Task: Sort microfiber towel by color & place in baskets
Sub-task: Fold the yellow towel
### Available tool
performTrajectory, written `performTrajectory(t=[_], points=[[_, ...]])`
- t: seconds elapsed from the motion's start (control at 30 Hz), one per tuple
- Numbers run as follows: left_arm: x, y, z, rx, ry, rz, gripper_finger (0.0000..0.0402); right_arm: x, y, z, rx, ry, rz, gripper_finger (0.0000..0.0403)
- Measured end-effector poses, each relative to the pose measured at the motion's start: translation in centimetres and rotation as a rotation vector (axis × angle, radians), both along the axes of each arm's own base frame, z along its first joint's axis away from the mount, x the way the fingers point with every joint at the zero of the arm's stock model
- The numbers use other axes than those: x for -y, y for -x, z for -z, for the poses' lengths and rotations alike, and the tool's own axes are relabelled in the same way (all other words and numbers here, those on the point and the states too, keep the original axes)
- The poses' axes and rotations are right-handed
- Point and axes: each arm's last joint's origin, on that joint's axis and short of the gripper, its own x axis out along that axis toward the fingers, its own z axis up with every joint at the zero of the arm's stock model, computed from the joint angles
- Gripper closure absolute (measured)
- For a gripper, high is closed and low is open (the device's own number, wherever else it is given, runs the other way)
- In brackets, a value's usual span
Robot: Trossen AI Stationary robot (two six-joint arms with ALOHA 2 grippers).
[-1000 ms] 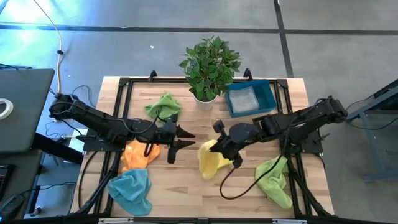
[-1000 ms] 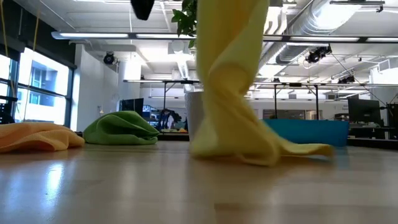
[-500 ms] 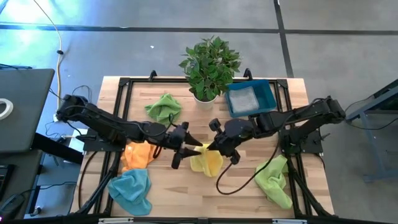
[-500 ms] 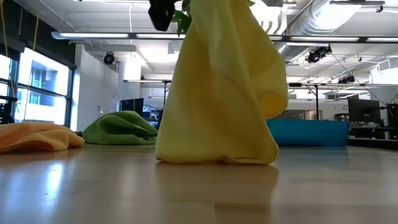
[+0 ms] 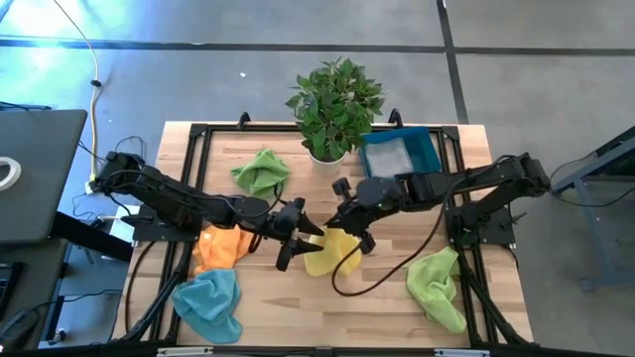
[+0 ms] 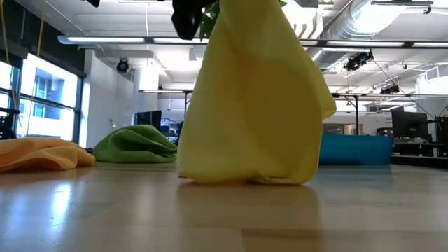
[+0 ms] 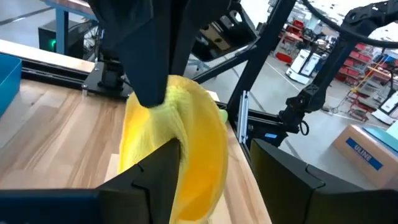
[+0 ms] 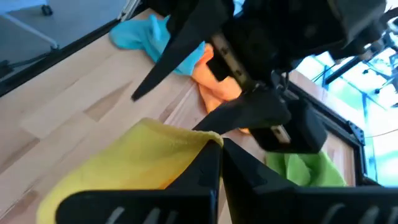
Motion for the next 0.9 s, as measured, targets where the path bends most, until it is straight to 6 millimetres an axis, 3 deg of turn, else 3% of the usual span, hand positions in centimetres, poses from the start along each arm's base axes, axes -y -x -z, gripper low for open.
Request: performTrajectory(t=[0.37,0.57,0.9], points=[[0.2,-0.7,1.4,-0.050,0.013,0.007,0.0213,0.4,-0.2,-0.2,0.032,0.067,0.124,0.0403],[0.2,-0.9,2.0,-0.070,0.017,-0.001,0.0213,0.7,-0.2,-0.2,0.026,-0.002,0.217,0.0403],[-0.6,-0.4,1.1,-0.042,-0.140,-0.250,0.0213,0.9,0.3,0.6,-0.076,-0.127,0.327,0.0403]])
